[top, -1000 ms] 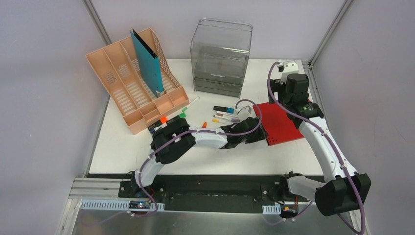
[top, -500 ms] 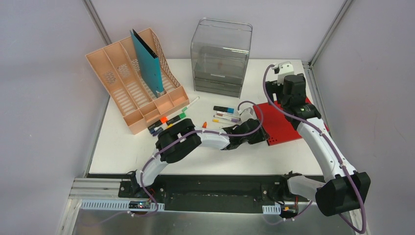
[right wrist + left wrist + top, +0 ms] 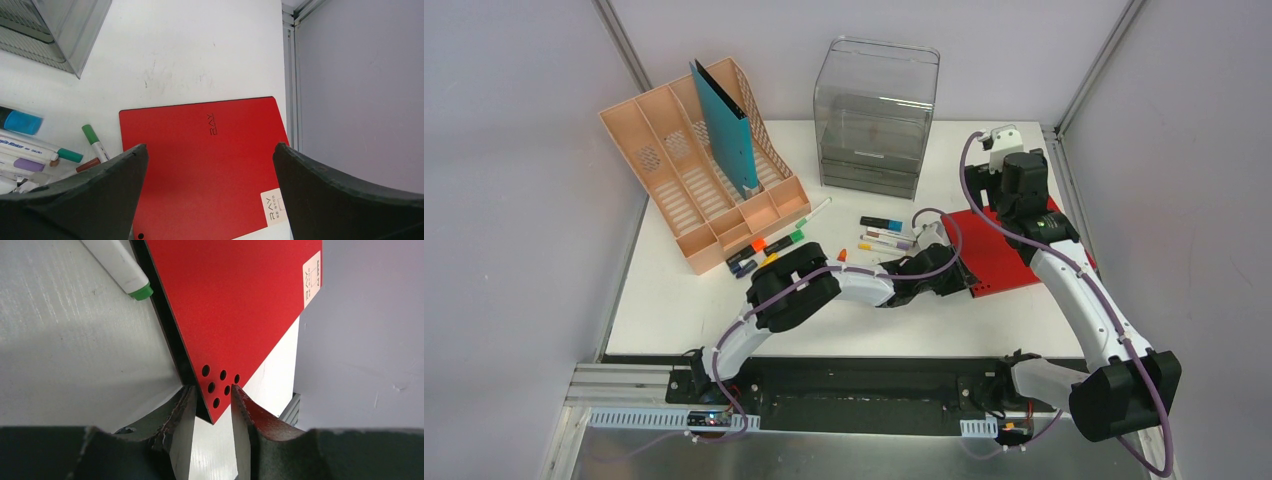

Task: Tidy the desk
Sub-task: Pick up the folder from the center of the board.

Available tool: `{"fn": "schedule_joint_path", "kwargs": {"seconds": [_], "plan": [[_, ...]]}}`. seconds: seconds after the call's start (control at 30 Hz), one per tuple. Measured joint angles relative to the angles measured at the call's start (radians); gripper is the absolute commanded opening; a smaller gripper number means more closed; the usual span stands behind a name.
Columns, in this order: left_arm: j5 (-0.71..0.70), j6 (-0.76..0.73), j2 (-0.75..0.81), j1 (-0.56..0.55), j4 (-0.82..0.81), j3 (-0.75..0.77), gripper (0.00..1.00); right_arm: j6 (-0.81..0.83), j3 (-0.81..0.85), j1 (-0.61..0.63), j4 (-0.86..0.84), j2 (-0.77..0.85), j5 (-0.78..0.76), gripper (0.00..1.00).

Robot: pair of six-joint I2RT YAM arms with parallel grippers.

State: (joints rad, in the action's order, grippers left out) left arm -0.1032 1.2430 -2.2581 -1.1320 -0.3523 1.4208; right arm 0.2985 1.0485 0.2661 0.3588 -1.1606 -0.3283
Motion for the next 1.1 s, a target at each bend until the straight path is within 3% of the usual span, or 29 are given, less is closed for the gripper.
{"fn": "schedule_joint_path", "kwargs": {"seconds": [0.77,1.1], "plan": [[0.058,0.088,-0.044,0.037,-0.109,-0.008,0.20,0.000,0.000,0.000,0.000,0.000,0.000,0.99],[0.061,0.103,-0.048,0.041,-0.120,-0.011,0.21,0.000,0.000,0.000,0.000,0.000,0.001,0.99]]}}
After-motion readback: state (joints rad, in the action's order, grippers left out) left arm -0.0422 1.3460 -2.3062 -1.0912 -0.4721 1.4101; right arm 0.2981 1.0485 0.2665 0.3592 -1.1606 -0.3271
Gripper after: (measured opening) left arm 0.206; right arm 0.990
